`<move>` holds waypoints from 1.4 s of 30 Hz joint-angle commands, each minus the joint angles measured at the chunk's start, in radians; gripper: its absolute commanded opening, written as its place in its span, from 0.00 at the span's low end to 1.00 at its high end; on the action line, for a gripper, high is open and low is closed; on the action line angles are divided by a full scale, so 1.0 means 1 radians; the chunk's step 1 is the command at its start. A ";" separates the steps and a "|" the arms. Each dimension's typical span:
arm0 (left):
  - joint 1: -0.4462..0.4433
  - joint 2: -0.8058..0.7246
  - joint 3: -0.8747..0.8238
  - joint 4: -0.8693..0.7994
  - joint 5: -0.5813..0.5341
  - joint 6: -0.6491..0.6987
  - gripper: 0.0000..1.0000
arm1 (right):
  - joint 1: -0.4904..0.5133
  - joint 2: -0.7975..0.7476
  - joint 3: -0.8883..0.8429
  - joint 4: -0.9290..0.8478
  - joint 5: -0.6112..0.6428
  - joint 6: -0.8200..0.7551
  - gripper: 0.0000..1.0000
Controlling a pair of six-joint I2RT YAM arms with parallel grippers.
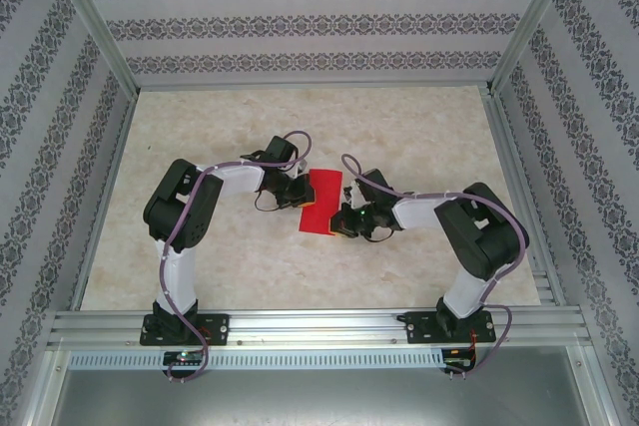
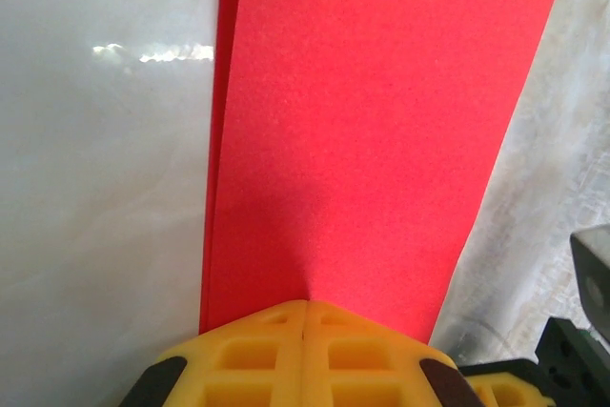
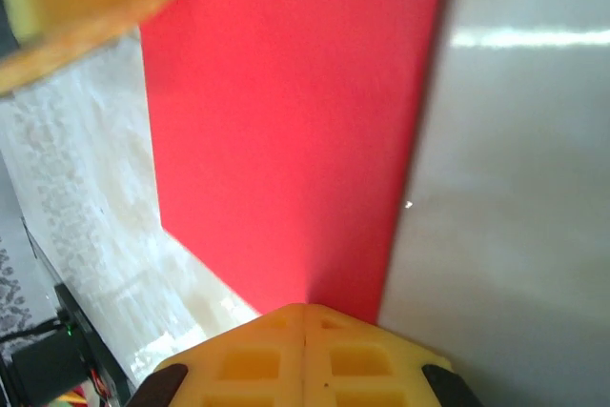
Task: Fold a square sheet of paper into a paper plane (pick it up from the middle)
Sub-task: Fold the square sheet of paper in half at the center of the table, then rotate the square sheet of paper at the center of the table.
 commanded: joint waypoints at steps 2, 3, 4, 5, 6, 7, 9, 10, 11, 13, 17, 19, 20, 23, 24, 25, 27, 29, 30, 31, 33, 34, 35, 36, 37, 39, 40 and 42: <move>-0.004 0.159 -0.100 -0.215 -0.286 0.000 0.00 | 0.000 -0.045 0.033 -0.156 0.031 -0.040 0.00; -0.004 0.158 -0.099 -0.217 -0.286 0.001 0.00 | -0.004 -0.059 0.053 -0.142 0.039 -0.032 0.00; -0.004 0.157 -0.097 -0.217 -0.287 0.003 0.00 | -0.007 -0.068 0.069 -0.128 0.046 -0.025 0.00; -0.005 0.155 -0.093 -0.221 -0.286 0.009 0.00 | -0.011 -0.073 0.088 -0.108 0.054 -0.019 0.00; -0.005 0.154 -0.088 -0.225 -0.286 0.015 0.00 | -0.014 -0.072 0.109 -0.092 0.061 -0.014 0.00; -0.004 0.152 -0.083 -0.227 -0.284 0.022 0.00 | -0.019 -0.063 0.131 -0.092 0.073 -0.013 0.00; -0.004 0.150 -0.065 -0.239 -0.289 0.045 0.00 | -0.034 -0.036 0.168 -0.093 0.095 -0.013 0.00; -0.005 0.147 -0.053 -0.244 -0.292 0.064 0.00 | -0.046 -0.026 0.182 -0.099 0.114 -0.012 0.00; -0.004 0.145 -0.039 -0.249 -0.294 0.085 0.00 | -0.061 -0.018 0.190 -0.101 0.129 -0.009 0.00; -0.003 0.144 -0.002 -0.271 -0.307 0.143 0.00 | -0.099 -0.012 0.195 -0.076 0.155 0.013 0.00; -0.005 0.138 0.081 -0.317 -0.337 0.282 0.00 | -0.130 -0.006 0.240 -0.097 0.205 0.009 0.00; -0.004 0.141 0.144 -0.359 -0.353 0.363 0.00 | -0.134 0.007 0.274 -0.132 0.237 -0.009 0.00; -0.004 0.140 0.170 -0.377 -0.350 0.396 0.00 | -0.138 0.015 0.285 -0.141 0.250 -0.010 0.00; -0.004 0.135 0.240 -0.410 -0.339 0.491 0.00 | -0.141 0.062 0.346 -0.150 0.259 -0.015 0.00; -0.004 0.135 0.261 -0.416 -0.327 0.519 0.00 | -0.138 0.087 0.373 -0.155 0.252 -0.019 0.00; -0.004 0.133 0.277 -0.419 -0.318 0.541 0.00 | -0.136 0.113 0.401 -0.159 0.245 -0.025 0.00; -0.004 0.133 0.303 -0.421 -0.293 0.566 0.00 | -0.126 0.155 0.449 -0.167 0.237 -0.031 0.00; -0.004 0.127 0.320 -0.419 -0.266 0.566 0.00 | -0.116 0.199 0.494 -0.186 0.237 -0.034 0.00; -0.003 0.121 0.326 -0.414 -0.253 0.561 0.00 | -0.113 0.222 0.517 -0.197 0.236 -0.034 0.00; -0.004 0.115 0.330 -0.412 -0.248 0.551 0.00 | -0.112 0.244 0.537 -0.210 0.242 -0.034 0.00; -0.003 0.099 0.328 -0.406 -0.248 0.525 0.00 | -0.111 0.274 0.565 -0.222 0.255 -0.028 0.00; -0.001 0.088 0.324 -0.402 -0.248 0.505 0.00 | -0.113 0.288 0.573 -0.222 0.261 -0.024 0.00; -0.001 0.076 0.316 -0.395 -0.244 0.487 0.00 | -0.113 0.297 0.580 -0.228 0.266 -0.020 0.00; 0.000 0.061 0.301 -0.382 -0.233 0.462 0.00 | -0.113 0.308 0.590 -0.233 0.272 -0.017 0.00; 0.000 0.043 0.284 -0.366 -0.226 0.435 0.00 | -0.114 0.318 0.598 -0.239 0.279 -0.014 0.00; 0.004 0.008 0.247 -0.331 -0.203 0.384 0.00 | -0.115 0.329 0.604 -0.250 0.297 -0.007 0.00; 0.005 -0.011 0.228 -0.315 -0.199 0.359 0.00 | -0.115 0.335 0.608 -0.266 0.311 -0.002 0.00; 0.007 -0.049 0.192 -0.285 -0.203 0.316 0.01 | -0.116 0.342 0.612 -0.302 0.344 0.004 0.00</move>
